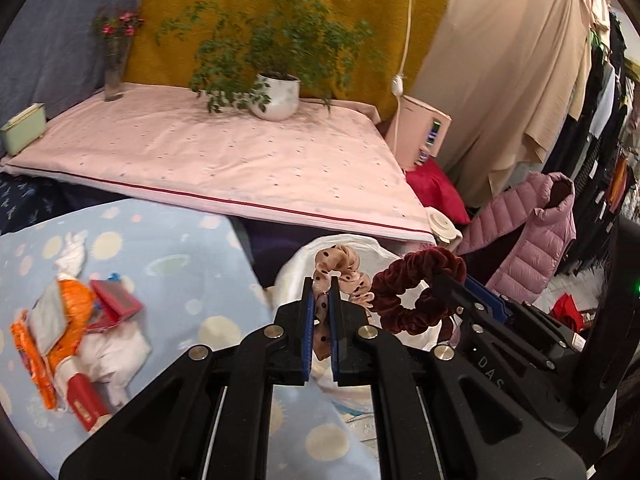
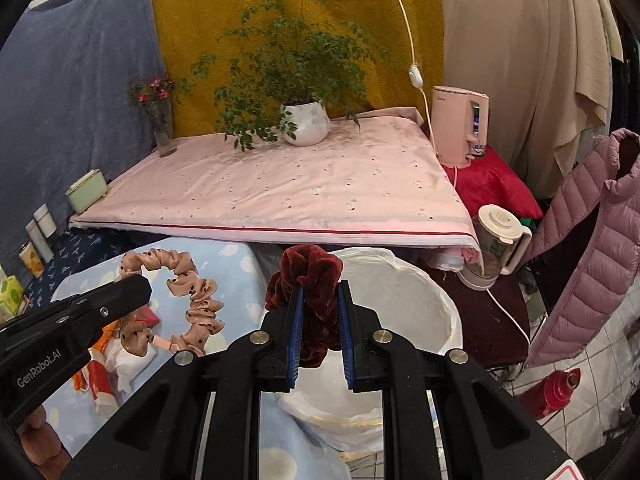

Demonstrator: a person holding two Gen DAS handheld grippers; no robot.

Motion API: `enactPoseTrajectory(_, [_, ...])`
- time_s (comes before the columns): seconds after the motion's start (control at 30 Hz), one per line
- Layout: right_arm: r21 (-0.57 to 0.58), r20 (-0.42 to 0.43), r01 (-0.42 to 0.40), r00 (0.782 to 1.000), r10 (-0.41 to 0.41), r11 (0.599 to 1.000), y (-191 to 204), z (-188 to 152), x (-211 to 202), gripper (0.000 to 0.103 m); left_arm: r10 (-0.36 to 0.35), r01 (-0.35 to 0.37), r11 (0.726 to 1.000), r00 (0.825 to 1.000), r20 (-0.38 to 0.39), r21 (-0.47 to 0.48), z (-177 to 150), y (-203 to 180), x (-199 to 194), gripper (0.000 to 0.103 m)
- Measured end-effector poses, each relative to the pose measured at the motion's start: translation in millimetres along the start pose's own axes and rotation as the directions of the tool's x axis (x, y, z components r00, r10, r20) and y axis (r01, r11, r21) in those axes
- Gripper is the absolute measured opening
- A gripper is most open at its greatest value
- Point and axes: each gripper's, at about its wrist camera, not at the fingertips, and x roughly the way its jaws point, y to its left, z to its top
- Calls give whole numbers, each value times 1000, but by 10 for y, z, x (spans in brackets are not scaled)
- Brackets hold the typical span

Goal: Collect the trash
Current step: 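Carry both scrunchies over the bin and open both tools to drop them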

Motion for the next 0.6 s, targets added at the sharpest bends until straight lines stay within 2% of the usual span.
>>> enactPoseTrajectory(0.2, [40,-29,25,999,-24,999,-260,-18,182,16,-14,16,999,999,-41,43,40,-288,361,7])
enactPoseTrajectory(0.3, [50,-40,32,999,-30,998,-331,-28,264,19,-20,23,998,998,-63,50,40,-357,496,11])
enactPoseTrajectory(0.4, [58,-41,46,998,-44,997,-381,-42,308,25,-6,9,999,998,-68,45,42,-383,592,27])
enactPoseTrajectory(0.47, [67,-37,56,998,-53,996,-412,-43,318,36,10,-7,999,998,-68,39,42,-380,635,39])
enactPoseTrajectory(0.6, [72,-32,67,997,-65,995,-444,-27,328,40,23,-20,999,997,-78,31,27,-344,663,40])
